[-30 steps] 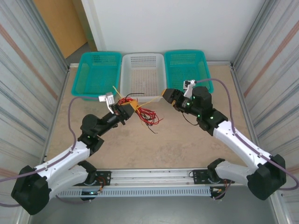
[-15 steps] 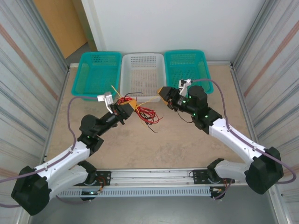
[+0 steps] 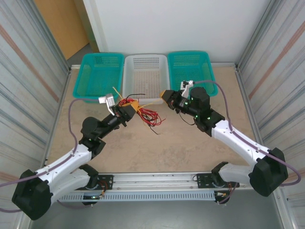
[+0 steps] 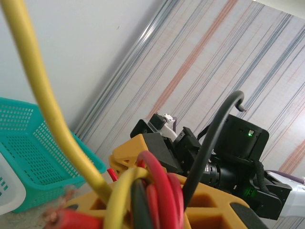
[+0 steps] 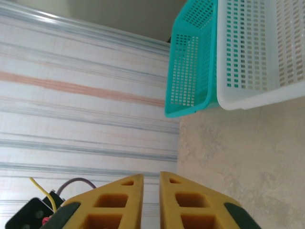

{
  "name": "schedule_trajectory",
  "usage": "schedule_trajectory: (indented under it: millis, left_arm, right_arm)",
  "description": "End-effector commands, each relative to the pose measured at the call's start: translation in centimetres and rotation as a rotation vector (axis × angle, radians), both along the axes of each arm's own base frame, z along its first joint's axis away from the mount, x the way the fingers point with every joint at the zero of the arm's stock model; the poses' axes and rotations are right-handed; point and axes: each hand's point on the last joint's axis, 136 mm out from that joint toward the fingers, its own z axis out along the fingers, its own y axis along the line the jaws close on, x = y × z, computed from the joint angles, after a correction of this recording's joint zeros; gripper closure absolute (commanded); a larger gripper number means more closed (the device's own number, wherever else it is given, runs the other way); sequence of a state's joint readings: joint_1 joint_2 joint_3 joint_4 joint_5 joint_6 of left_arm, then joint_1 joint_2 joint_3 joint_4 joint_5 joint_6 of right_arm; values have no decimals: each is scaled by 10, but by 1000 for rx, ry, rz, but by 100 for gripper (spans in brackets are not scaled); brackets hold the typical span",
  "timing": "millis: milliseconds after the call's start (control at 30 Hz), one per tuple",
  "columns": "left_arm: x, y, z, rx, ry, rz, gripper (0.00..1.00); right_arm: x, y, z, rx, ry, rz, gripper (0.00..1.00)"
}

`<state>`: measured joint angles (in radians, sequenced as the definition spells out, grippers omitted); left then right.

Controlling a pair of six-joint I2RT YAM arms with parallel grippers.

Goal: Untangle the cables

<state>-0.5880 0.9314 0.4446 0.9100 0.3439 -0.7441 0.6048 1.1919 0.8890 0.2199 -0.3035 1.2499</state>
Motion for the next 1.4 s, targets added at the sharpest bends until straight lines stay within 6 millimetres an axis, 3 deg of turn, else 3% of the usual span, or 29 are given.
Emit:
schedule_trajectory:
  millis: [0, 167, 267, 467, 567, 733, 867, 1033, 1267, 1367]
  left_arm:
    - [3, 6, 7, -14, -37, 31, 100]
    - [12, 8, -3, 1, 3, 66, 100]
    - [29, 17, -21, 3, 109, 155, 100]
    - [65, 66, -78, -56, 488, 476, 100]
    - [68, 75, -76, -123, 506, 515, 100]
    - [71, 97, -68, -275, 541, 595, 100]
    - [79, 104, -67, -387, 579, 617, 100]
    - [90, 98, -69, -519, 630, 563, 100]
    - [94, 104, -64, -721, 629, 518, 100]
    - [94, 102, -53, -791, 607, 477, 100]
  right_arm:
    - [-3, 6, 18, -27, -62, 24, 92]
    - [-2, 12, 28, -16, -86, 50, 100]
    - [-1, 16, 35, -36, -125, 64, 100]
    - [-10, 31, 51, -29, -194, 115, 100]
    - [-25, 45, 55, -44, -227, 156, 100]
    - [-65, 73, 54, -72, -306, 234, 100]
    - [-97, 95, 38, -144, -344, 281, 100]
    - [-120, 112, -3, -225, -313, 313, 100]
    - [-125, 101, -72, -343, -225, 242, 100]
    - [-123, 95, -93, -355, -177, 211, 100]
